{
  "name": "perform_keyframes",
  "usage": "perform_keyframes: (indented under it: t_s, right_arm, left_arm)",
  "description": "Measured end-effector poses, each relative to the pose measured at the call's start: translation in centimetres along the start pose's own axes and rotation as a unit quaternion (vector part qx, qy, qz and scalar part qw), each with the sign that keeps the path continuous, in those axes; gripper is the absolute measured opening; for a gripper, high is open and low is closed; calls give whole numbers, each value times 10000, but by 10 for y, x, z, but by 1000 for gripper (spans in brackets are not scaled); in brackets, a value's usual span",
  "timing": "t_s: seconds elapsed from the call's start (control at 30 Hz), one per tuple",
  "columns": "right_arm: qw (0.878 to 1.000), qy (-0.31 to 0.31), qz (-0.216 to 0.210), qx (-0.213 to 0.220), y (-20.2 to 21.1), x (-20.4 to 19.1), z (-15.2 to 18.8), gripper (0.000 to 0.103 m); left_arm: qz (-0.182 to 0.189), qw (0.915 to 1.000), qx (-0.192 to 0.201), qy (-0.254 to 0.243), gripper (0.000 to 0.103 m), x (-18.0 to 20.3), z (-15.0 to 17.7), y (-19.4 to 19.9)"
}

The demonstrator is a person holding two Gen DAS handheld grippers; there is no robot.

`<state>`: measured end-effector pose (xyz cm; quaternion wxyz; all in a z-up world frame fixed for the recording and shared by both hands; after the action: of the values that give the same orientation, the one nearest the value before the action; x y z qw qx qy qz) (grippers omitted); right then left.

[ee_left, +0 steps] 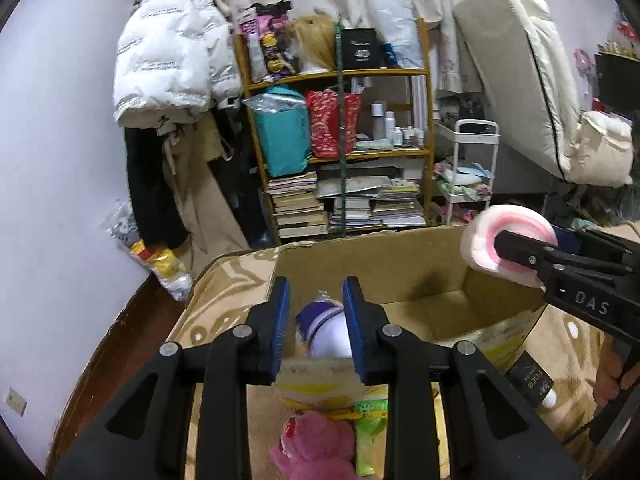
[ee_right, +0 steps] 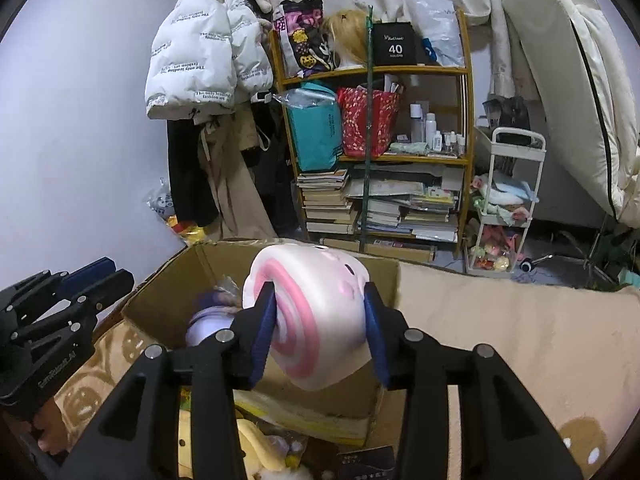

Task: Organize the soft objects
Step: 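Carry the doll with the left gripper into the box while the right gripper drops the cushion in, then grasp the pink bear with the left gripper while the right gripper grasps the yellow dog plush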

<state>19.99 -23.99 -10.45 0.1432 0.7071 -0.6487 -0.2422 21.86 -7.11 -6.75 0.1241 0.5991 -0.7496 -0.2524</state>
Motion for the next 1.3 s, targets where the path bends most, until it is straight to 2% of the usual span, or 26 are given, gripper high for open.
perform_keyframes:
  t_s: [0.2,0.33,0.4,0.47,0.53,0.6,0.67,0.8,0.93,1.07,1.17,1.23,1.3]
  right_arm:
    - [10000,41,-8,7,4,0,-3,51]
    - [9998,-139,-106,-126,2,2,0,53]
    - [9997,-118,-131,-144,3,0,1,56]
    - [9997,-36,-206,-128,6,-5,0,70]
    - [9996,68,-246,-114,9,-11,0,76]
    - [9996,109,-226,-107,11,-14,1,84]
    - [9996,76,-216,-142,11,-16,4,95]
    - [9992,-4,-264,-288,10,-21,11,97]
    - [9992,166,-212,-281,16,-29,15,103]
    - [9987,366,-251,-258,26,-40,18,103]
    - [9984,440,-234,-284,31,-44,21,103]
    - [9983,434,-239,-307,33,-45,25,103]
    - [9980,449,-252,-354,36,-47,29,103]
  left_arm:
    - [-130,9997,-217,-76,39,-1,5,-2]
    - [-223,9996,-117,-97,45,-2,4,8]
    - [-266,9995,-49,-136,55,-2,2,14]
    - [-300,9994,4,-167,57,-2,1,18]
    - [-303,9994,-21,-190,59,-2,1,20]
    - [-302,9993,-147,-191,68,-3,3,20]
    - [-367,9988,-272,-175,72,-6,5,22]
    - [-425,9983,-372,-162,89,-12,6,32]
    - [-496,9974,-506,-119,91,-18,8,44]
    - [-489,9969,-623,-9,93,-26,12,56]
    - [-462,9950,-875,95,93,-33,20,62]
    - [-396,9940,-1017,69,93,-34,26,66]
    - [-497,9931,-1058,-38,93,-36,32,71]
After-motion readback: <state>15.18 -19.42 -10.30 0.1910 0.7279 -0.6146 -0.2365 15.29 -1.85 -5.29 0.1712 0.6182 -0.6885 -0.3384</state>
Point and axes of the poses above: each gripper's, at about its wrist camera, not at the fingertips, and y roughly against the way its jaws point, x to its right, z to its underside, the point moved 8 cm from there along -y, roughly the way its jaws point, and after that the axes turned 1 degree about -x, right-handed, at the moved point
